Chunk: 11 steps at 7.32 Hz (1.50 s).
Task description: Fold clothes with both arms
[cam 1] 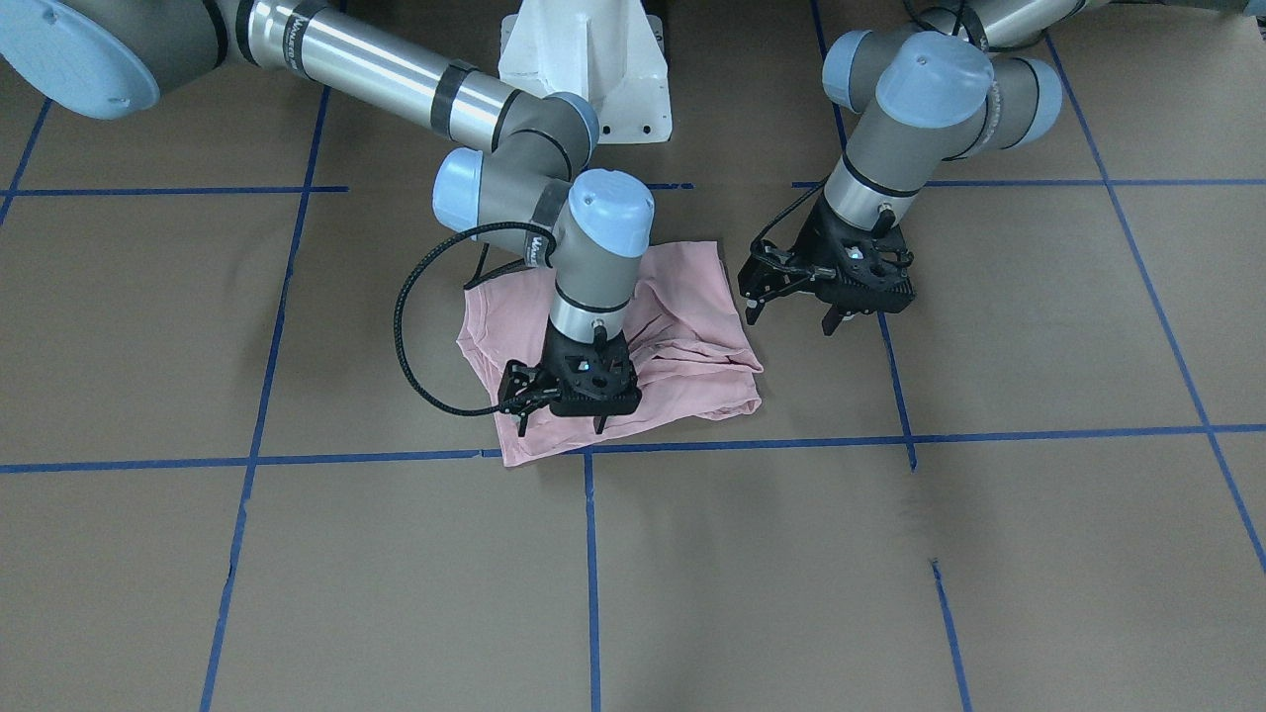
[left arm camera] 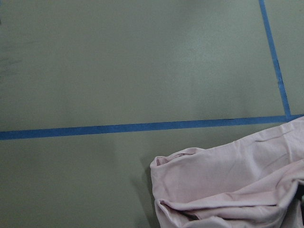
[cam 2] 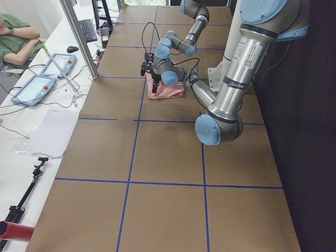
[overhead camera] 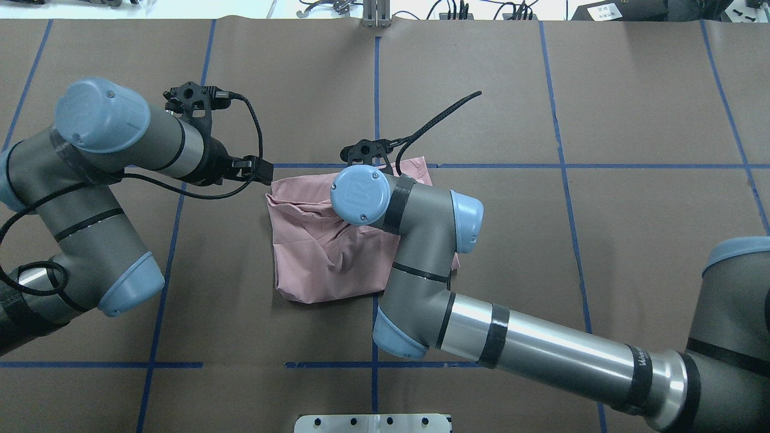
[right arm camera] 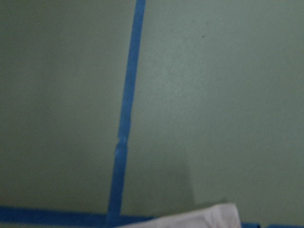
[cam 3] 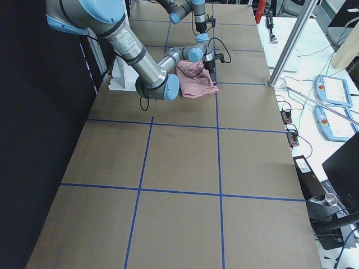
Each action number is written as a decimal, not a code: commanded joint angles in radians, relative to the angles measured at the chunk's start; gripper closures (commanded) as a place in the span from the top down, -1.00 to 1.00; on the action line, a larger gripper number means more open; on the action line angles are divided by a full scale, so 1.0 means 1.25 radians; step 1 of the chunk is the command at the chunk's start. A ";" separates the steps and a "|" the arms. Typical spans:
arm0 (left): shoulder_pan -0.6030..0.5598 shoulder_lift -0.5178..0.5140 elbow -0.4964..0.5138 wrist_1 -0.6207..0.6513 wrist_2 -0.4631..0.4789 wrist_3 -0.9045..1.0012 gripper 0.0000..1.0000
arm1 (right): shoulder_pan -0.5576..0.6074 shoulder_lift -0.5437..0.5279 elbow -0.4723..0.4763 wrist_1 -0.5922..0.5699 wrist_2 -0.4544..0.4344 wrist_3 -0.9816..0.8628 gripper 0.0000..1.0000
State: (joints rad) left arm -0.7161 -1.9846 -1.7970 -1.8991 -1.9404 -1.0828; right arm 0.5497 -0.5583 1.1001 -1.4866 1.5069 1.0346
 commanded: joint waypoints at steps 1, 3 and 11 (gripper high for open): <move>0.003 0.001 0.002 0.000 0.000 -0.003 1.00 | 0.078 0.018 -0.061 0.004 0.031 -0.064 1.00; 0.036 -0.014 0.019 0.011 0.008 -0.067 1.00 | 0.134 0.016 -0.021 0.010 0.159 -0.090 1.00; 0.085 -0.130 0.260 0.029 0.123 -0.073 1.00 | 0.133 -0.010 0.024 0.010 0.165 -0.089 1.00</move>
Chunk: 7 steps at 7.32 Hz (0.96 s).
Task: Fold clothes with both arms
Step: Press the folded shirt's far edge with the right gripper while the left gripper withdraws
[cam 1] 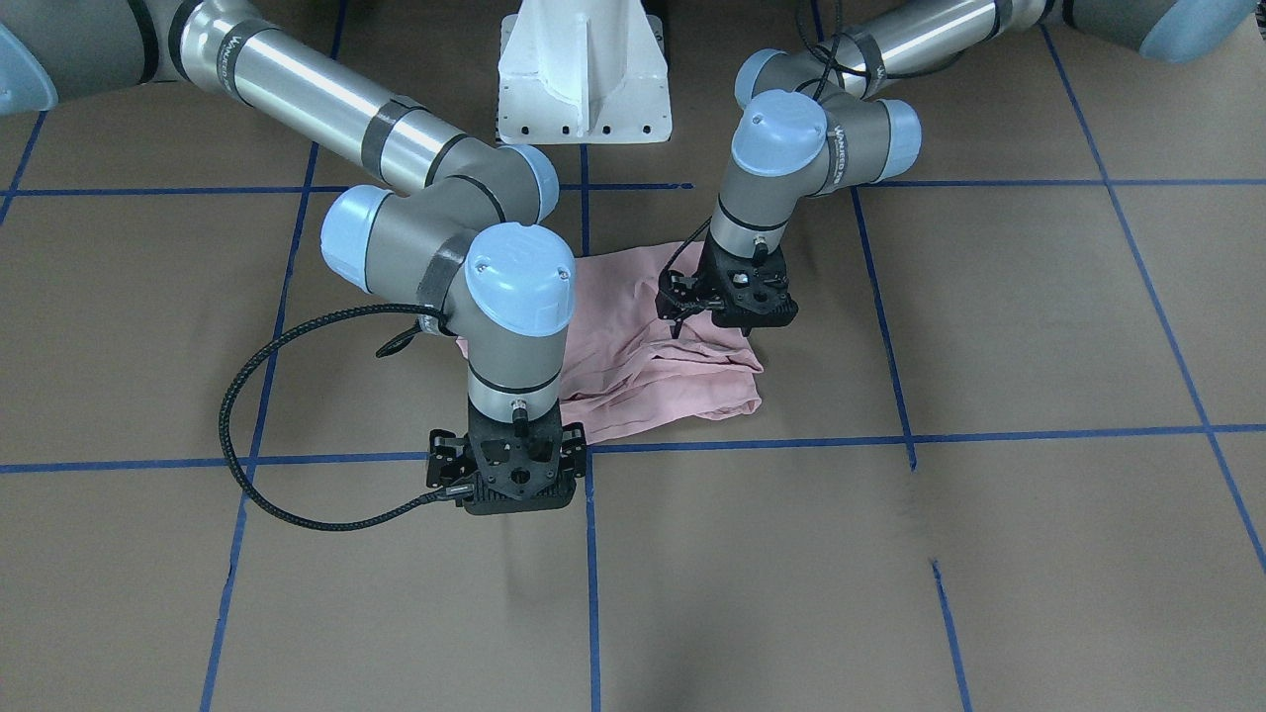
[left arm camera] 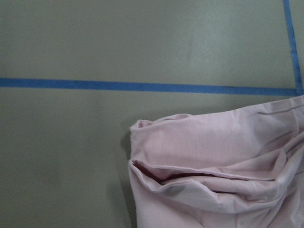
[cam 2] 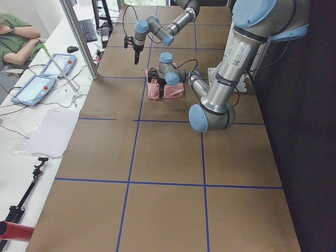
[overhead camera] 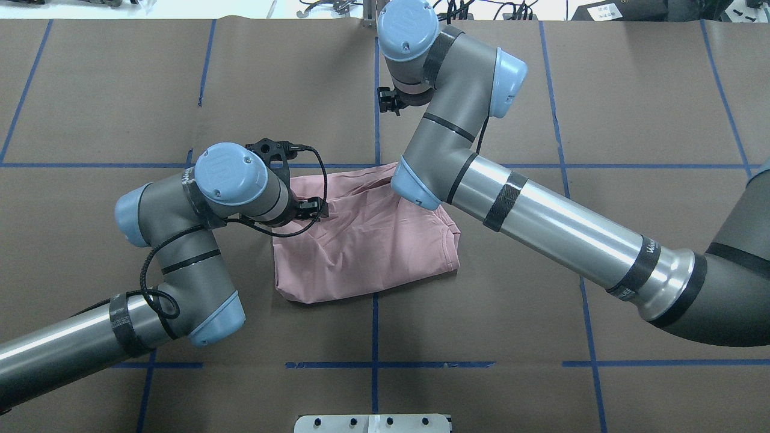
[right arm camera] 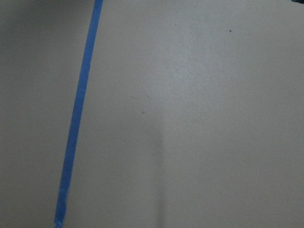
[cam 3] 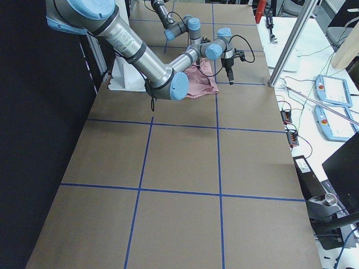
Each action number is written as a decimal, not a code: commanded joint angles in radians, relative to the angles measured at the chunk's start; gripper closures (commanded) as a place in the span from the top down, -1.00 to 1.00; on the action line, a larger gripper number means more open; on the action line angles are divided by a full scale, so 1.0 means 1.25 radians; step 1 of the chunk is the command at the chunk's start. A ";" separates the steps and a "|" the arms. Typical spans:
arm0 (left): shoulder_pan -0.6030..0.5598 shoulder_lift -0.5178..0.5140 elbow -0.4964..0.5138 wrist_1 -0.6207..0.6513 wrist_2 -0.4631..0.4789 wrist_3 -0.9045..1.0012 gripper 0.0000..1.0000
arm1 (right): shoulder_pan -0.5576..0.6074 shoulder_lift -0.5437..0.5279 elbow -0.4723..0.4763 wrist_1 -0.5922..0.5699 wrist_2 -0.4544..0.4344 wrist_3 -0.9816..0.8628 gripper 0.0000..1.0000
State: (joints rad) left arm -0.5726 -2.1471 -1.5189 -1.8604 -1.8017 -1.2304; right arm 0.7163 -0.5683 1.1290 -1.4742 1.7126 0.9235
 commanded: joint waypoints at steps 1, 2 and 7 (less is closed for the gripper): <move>-0.074 0.007 0.052 -0.003 0.012 0.138 1.00 | 0.000 -0.003 0.001 0.000 -0.001 0.000 1.00; -0.123 0.023 0.053 -0.005 0.010 0.220 1.00 | 0.000 -0.004 0.001 0.002 -0.001 0.000 1.00; -0.168 0.016 0.053 -0.126 -0.036 0.080 -0.13 | 0.000 -0.008 0.002 0.018 -0.001 0.001 1.00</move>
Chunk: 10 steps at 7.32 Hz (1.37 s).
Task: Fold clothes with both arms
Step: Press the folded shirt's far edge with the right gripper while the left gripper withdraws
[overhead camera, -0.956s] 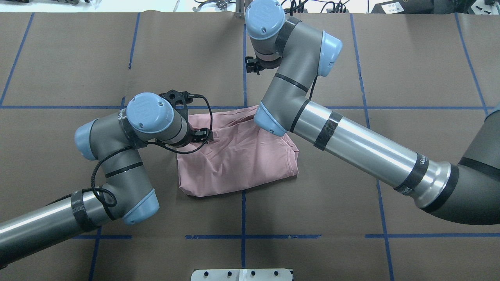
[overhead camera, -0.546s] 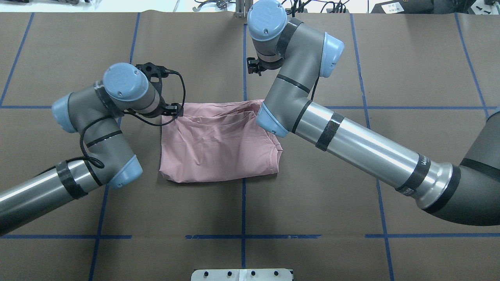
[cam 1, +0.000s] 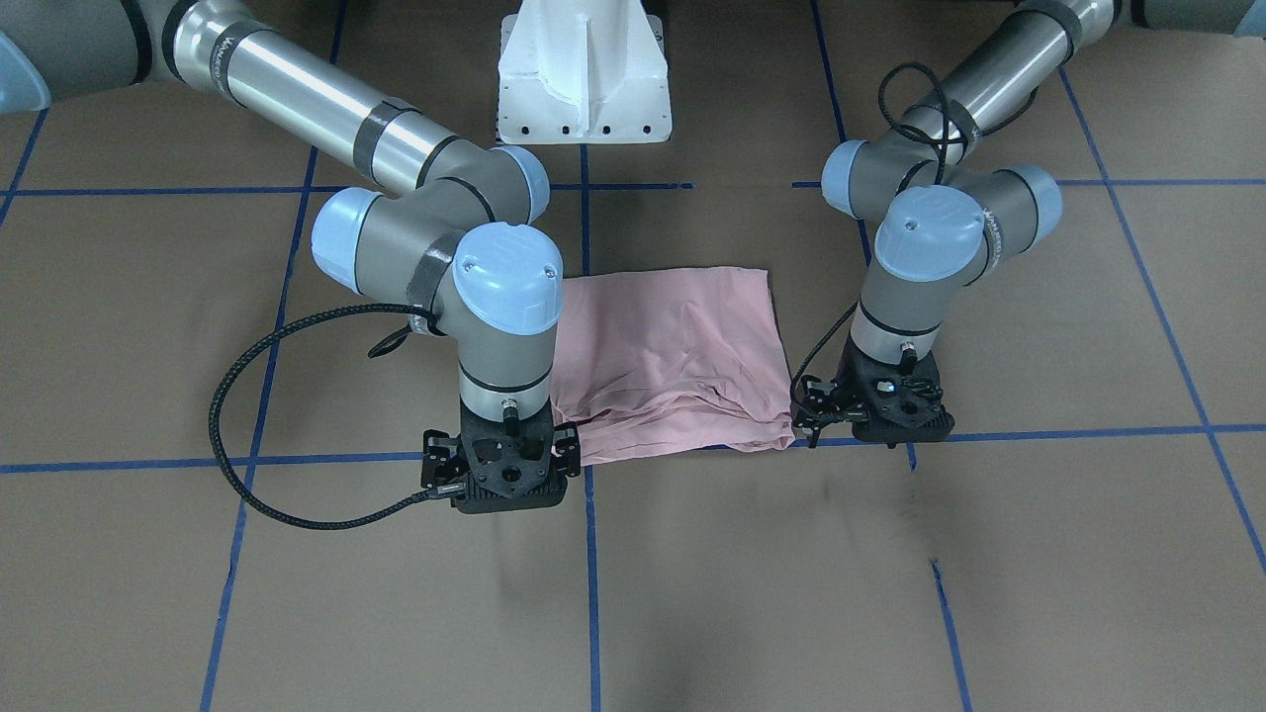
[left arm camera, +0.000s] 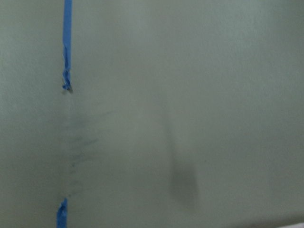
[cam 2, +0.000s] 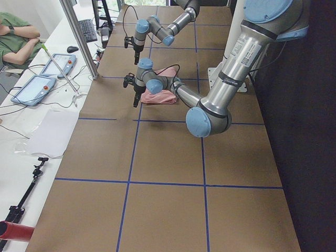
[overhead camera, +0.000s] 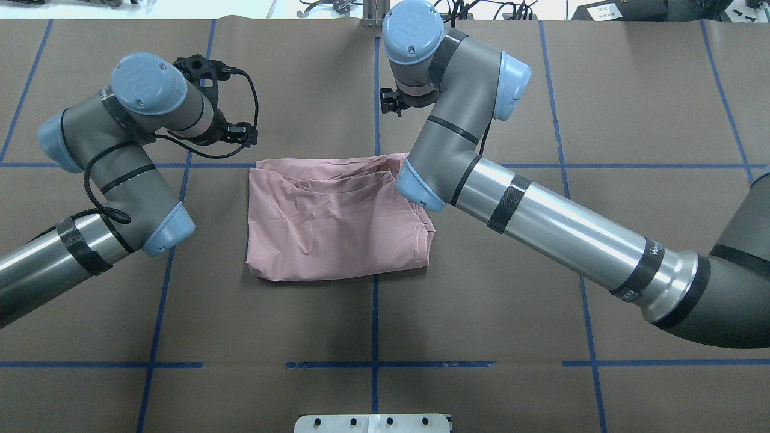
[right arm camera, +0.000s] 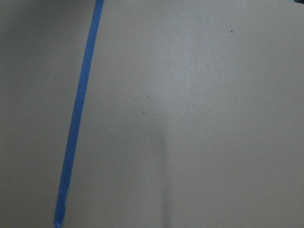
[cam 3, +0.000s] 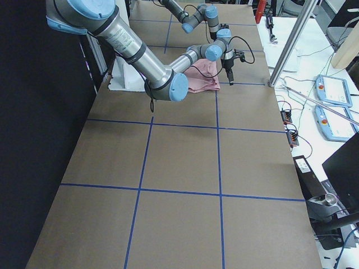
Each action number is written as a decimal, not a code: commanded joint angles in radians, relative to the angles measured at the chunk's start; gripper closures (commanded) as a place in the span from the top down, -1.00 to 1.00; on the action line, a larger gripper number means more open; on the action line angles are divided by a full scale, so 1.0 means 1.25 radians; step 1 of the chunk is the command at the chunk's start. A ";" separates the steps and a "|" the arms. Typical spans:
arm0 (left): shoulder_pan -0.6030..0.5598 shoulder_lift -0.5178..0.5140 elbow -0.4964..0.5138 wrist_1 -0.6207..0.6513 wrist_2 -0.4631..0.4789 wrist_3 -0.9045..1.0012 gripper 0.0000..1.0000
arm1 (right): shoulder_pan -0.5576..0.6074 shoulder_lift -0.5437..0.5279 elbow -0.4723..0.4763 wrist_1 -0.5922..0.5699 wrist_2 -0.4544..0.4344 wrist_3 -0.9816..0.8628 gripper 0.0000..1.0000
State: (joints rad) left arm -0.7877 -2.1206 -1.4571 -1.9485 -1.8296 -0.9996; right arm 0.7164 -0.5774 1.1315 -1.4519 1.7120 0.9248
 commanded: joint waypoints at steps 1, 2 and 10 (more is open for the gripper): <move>0.031 -0.004 0.005 -0.073 -0.014 -0.139 -0.21 | 0.000 -0.002 0.000 0.001 0.000 0.000 1.00; 0.047 -0.003 0.005 -0.073 -0.013 -0.140 -0.20 | 0.000 -0.003 0.000 0.001 0.000 0.000 1.00; 0.082 0.007 -0.006 -0.072 -0.015 -0.166 -0.20 | -0.001 -0.031 0.027 0.002 0.000 0.000 1.00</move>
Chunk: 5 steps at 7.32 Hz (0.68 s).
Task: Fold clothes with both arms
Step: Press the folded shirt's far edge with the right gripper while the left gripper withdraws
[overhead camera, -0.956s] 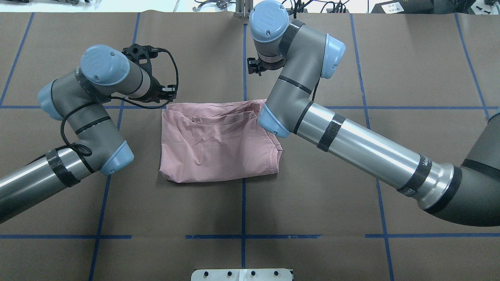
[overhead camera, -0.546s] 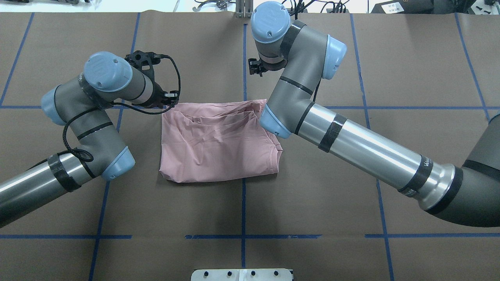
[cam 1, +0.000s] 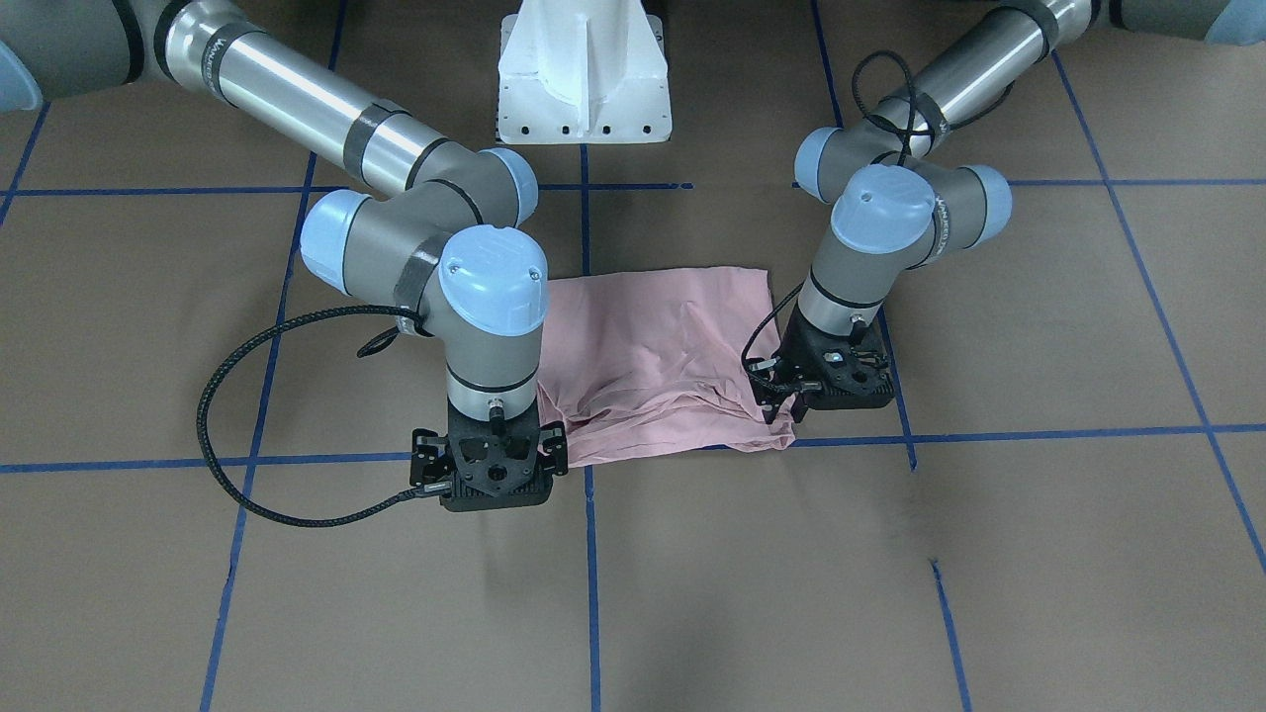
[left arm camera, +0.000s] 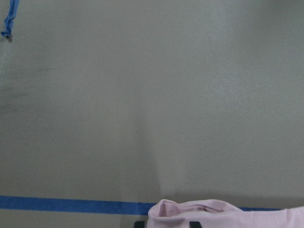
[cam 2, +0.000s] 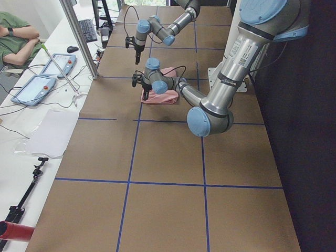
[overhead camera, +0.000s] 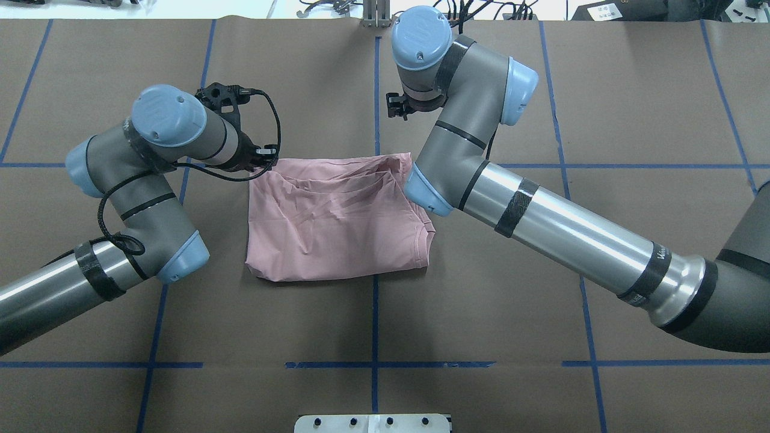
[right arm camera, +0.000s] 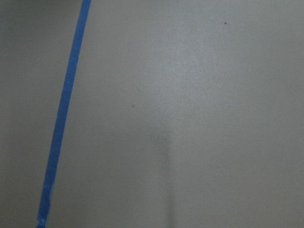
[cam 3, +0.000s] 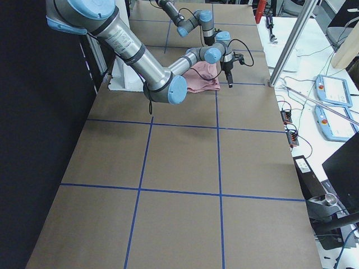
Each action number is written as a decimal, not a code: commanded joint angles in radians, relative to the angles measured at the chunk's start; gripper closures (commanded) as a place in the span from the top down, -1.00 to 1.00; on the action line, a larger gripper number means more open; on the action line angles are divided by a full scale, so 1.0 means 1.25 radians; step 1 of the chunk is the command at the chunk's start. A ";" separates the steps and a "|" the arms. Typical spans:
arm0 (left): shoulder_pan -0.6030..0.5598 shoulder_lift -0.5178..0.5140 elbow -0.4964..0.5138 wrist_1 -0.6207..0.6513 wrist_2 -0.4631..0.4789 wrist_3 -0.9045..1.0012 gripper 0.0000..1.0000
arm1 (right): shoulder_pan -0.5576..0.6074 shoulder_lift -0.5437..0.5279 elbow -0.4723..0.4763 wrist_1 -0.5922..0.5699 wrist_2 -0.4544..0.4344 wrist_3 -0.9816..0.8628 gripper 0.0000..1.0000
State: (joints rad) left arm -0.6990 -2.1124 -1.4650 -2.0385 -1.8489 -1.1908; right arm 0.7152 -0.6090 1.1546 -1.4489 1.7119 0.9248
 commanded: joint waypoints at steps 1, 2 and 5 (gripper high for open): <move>0.012 0.009 0.000 0.000 0.000 -0.012 -0.26 | 0.000 -0.010 0.014 -0.001 0.000 0.000 1.00; 0.011 0.021 -0.011 0.000 0.002 -0.012 -0.43 | -0.001 -0.010 0.014 -0.001 0.000 0.001 1.00; 0.011 0.036 -0.023 0.001 0.002 -0.003 -1.00 | -0.001 -0.010 0.015 -0.001 0.000 0.001 1.00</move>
State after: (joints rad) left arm -0.6857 -2.0742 -1.4894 -2.0377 -1.8470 -1.2012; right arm 0.7134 -0.6211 1.1729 -1.4496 1.7119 0.9264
